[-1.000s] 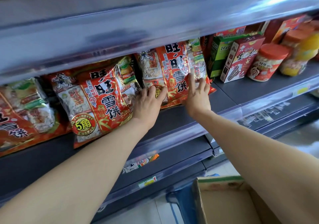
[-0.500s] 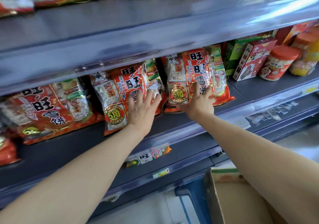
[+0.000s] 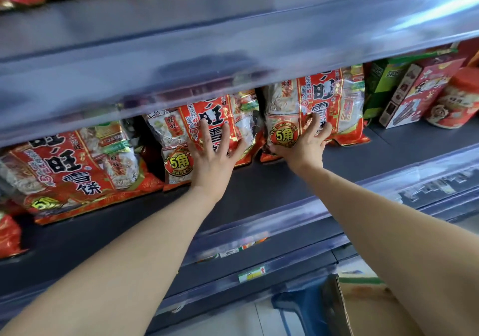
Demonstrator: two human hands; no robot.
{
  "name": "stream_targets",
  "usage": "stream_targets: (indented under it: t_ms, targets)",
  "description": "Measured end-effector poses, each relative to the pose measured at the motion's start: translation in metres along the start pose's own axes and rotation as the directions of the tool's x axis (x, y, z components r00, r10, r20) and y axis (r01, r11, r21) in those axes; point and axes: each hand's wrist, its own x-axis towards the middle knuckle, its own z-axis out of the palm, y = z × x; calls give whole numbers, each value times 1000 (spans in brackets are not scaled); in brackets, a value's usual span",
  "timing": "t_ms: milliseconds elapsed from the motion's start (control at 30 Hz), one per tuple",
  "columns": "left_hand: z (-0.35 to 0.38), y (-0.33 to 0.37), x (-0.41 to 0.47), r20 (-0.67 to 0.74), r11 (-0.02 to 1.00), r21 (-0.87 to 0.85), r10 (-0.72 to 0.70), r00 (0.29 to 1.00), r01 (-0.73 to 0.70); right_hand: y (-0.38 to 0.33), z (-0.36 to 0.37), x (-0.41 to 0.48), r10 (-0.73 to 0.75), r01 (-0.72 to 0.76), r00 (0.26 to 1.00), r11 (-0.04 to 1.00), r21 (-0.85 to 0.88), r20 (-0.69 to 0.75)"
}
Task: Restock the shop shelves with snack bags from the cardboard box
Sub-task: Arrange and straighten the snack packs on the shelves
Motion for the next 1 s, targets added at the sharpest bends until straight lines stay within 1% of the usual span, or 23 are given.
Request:
stream_targets:
  t_ms: [133, 233, 300, 367, 400, 467, 533, 667, 733, 800, 933, 1000]
  targets:
    - [-2, 3, 4, -25, 997, 56, -47, 999, 49, 6, 1, 1, -36, 37, 999, 999, 31, -19]
    - [-5, 5, 1, -10, 998, 53, -42, 999, 43, 11, -12, 1, -32, 31, 999, 994, 107, 9]
    - [-4, 7, -2, 10, 999, 42, -31, 999, 30, 13, -20, 0, 46, -44, 999, 981, 186, -5]
    - [-4, 8, -4, 19, 999, 34, -23, 1000, 22, 15, -26, 0, 183, -172, 983, 942, 289, -14]
    - [-5, 9, -4, 18, 999, 41, -19, 1000, 18, 14, -27, 0, 241, -229, 970, 916, 329, 3]
    - [-7, 9, -3, 11, 998, 55, -6, 1000, 5, 9, -26, 4, 287, -287, 956, 883, 370, 58]
    - [-6, 10, -1, 12, 999, 50, 8, 1000, -9, 5, -22, 9, 278, -281, 958, 870, 406, 67]
    - [1, 16, 0, 30, 995, 92, 30, 999, -33, 11, -9, 15, 224, -209, 974, 842, 497, 29]
    - [4, 19, -2, 36, 994, 100, 28, 999, -31, 15, -5, 14, 196, -190, 980, 864, 467, 38]
    - [3, 21, -4, 46, 995, 101, 24, 999, -29, 19, -6, 15, 193, -195, 980, 896, 398, 46]
    - [-4, 27, -6, 47, 997, 77, 25, 999, -28, 20, -17, 11, 247, -235, 968, 953, 191, -44]
    - [-7, 31, -8, 42, 997, 61, 44, 998, -47, 21, -23, 10, 273, -266, 960, 960, 90, -70]
